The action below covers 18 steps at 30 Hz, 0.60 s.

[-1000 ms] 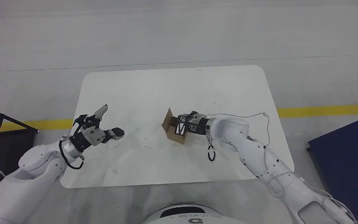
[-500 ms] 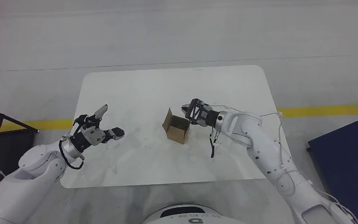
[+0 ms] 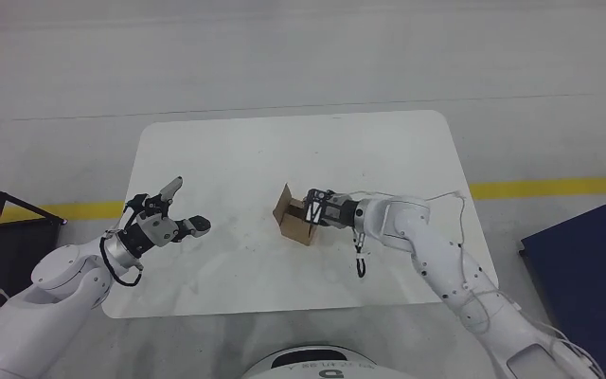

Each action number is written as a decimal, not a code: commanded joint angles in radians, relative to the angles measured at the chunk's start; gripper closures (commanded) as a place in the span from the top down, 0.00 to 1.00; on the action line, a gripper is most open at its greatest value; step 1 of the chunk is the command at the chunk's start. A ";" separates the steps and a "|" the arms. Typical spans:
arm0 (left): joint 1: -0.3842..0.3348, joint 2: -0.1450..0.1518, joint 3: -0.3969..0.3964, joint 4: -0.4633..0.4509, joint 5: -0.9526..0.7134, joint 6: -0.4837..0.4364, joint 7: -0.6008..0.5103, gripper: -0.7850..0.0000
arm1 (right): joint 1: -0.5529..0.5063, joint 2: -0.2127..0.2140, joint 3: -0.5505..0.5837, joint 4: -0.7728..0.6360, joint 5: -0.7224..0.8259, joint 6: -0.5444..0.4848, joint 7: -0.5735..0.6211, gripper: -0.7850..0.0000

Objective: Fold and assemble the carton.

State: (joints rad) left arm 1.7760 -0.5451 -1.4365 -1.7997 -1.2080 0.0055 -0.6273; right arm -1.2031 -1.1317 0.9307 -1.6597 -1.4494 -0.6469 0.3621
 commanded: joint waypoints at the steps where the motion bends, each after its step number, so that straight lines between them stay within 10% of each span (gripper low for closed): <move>1: 0.000 0.000 0.000 0.000 0.000 0.000 0.000 1.00 | -0.001 0.001 -0.007 -0.002 -0.033 -0.007 -0.003 0.00; 18: 0.000 0.000 0.000 0.000 0.000 0.000 0.000 1.00 | -0.021 0.007 0.029 -0.052 -0.024 0.010 -0.039 0.00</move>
State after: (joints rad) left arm 1.7760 -0.5451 -1.4365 -1.7997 -1.2080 0.0055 -0.6273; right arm -1.2242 -1.1249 0.9606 -1.7125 -1.4552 -0.6361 0.3230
